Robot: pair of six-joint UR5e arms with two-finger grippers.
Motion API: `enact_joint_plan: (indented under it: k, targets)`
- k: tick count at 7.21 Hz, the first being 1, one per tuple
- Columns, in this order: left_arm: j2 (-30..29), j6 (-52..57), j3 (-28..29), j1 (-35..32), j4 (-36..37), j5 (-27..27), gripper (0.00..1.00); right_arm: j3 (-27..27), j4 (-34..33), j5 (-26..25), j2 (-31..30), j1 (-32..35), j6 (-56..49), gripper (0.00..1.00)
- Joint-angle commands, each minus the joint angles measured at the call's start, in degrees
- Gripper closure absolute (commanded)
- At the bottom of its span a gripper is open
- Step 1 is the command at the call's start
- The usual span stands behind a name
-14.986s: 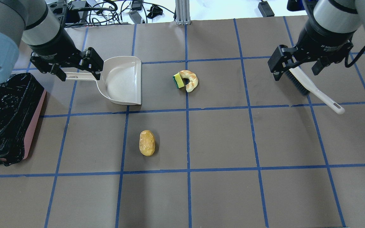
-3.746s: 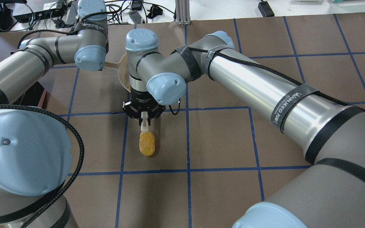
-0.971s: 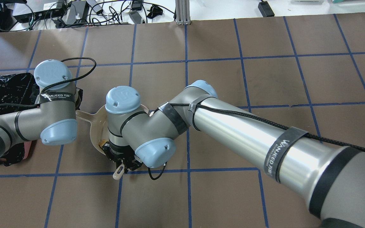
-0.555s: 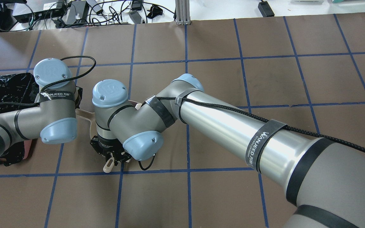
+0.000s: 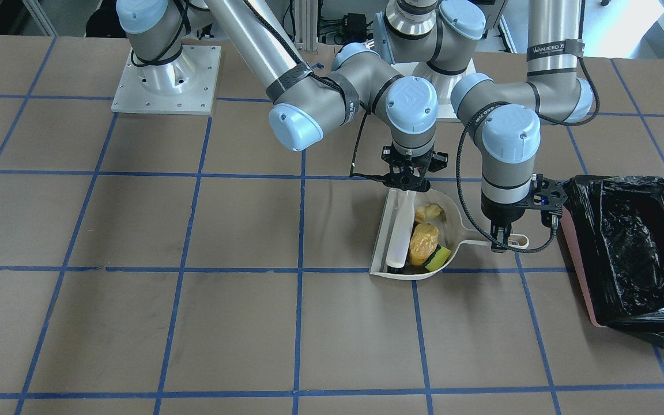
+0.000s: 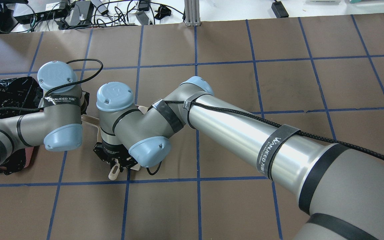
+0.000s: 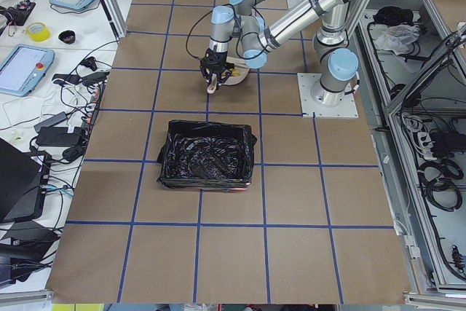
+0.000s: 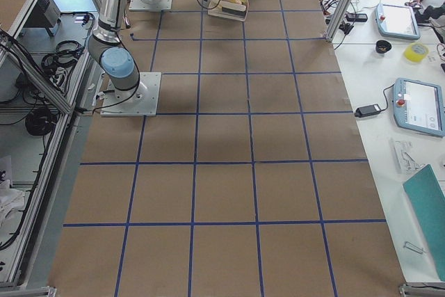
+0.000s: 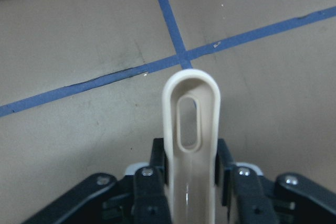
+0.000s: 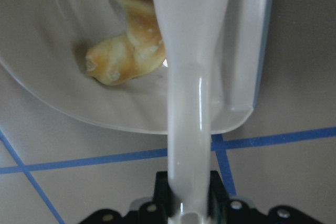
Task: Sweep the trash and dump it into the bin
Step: 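Sweep the yellow potato into the dustpan while the left gripper lowers the dustpan toward it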
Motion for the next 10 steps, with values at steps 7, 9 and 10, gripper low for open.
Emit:
enact_joint_plan:
  k: [7, 9, 10]
  targets:
    - [0.16, -0.06, 2.45, 0.56, -8.17, -7.57, 1.00, 0.37, 23.04, -6.23, -8.25, -8.00, -7.40, 1.00]
    - [0.07, 0.28, 8.84, 0.73, -17.56, -9.60, 1.00, 0.72, 25.32, -8.77, -9.65, -9.40, -9.86, 1.00]
    - [-0.10, 0.55, 13.92, 0.82, -23.43, -9.60, 1.00, 0.72, 29.87, -15.32, -11.32, -12.02, -15.18, 1.00]
